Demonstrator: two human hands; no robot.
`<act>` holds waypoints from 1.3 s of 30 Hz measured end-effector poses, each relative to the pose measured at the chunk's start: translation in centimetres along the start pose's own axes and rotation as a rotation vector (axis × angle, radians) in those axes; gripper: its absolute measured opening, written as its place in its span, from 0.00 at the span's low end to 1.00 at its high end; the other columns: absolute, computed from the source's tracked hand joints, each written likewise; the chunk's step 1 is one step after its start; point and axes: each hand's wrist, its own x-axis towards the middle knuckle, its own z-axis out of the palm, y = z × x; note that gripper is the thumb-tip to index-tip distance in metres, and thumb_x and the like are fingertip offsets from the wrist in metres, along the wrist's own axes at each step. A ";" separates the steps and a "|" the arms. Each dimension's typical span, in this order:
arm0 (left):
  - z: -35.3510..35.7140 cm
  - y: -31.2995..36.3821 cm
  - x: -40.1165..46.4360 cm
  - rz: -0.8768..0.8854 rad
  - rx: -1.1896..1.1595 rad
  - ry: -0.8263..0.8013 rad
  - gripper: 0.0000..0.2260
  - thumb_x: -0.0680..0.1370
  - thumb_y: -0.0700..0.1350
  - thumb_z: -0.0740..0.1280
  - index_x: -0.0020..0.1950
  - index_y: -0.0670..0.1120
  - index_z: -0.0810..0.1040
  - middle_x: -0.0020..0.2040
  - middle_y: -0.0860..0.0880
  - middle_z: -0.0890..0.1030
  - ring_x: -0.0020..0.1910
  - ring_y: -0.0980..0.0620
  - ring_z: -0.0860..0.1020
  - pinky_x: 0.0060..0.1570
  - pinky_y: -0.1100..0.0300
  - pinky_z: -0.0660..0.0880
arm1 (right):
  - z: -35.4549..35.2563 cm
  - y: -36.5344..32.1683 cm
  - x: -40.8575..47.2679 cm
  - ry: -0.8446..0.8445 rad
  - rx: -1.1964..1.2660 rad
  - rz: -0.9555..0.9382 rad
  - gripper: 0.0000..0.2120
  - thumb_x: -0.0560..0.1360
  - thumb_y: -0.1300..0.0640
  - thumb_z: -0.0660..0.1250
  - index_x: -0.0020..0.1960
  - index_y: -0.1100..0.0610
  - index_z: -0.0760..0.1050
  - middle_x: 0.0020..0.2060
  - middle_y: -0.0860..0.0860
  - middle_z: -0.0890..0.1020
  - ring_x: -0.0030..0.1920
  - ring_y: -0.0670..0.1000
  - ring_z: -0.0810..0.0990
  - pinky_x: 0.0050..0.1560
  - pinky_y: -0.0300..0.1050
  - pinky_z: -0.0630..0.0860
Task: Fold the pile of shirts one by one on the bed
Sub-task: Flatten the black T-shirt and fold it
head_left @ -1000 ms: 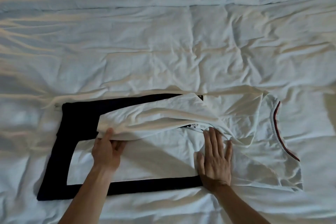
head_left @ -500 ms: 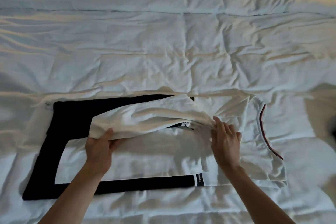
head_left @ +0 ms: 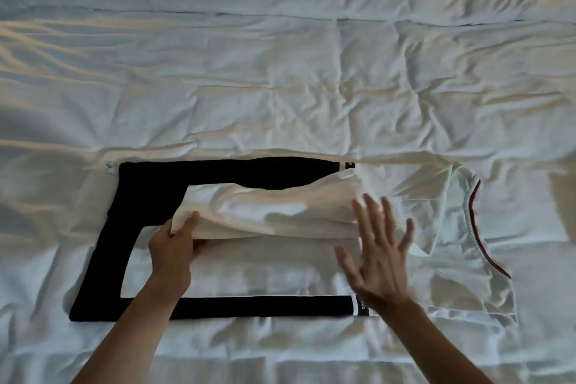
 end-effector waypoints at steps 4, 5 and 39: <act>-1.0 1.3 0.5 0.233 0.139 -0.032 0.06 0.81 0.41 0.66 0.50 0.49 0.82 0.46 0.51 0.82 0.48 0.53 0.80 0.36 0.61 0.79 | 3.9 -5.1 0.7 -0.182 -0.055 -0.177 0.32 0.80 0.39 0.51 0.81 0.50 0.51 0.81 0.49 0.48 0.80 0.54 0.45 0.73 0.72 0.42; -1.4 1.4 0.7 0.291 0.173 -0.045 0.07 0.81 0.41 0.65 0.51 0.49 0.83 0.47 0.52 0.82 0.48 0.54 0.80 0.40 0.59 0.80 | 5.1 -5.9 0.6 -0.215 -0.088 -0.163 0.31 0.81 0.40 0.49 0.81 0.50 0.50 0.81 0.49 0.47 0.80 0.53 0.44 0.73 0.72 0.43; -4.9 9.5 14.4 0.697 1.772 -0.271 0.30 0.78 0.37 0.59 0.80 0.49 0.57 0.79 0.48 0.60 0.78 0.46 0.56 0.74 0.36 0.51 | 12.9 -29.2 -6.2 -0.336 0.239 -0.470 0.34 0.59 0.42 0.67 0.65 0.48 0.72 0.67 0.48 0.73 0.60 0.54 0.75 0.60 0.49 0.72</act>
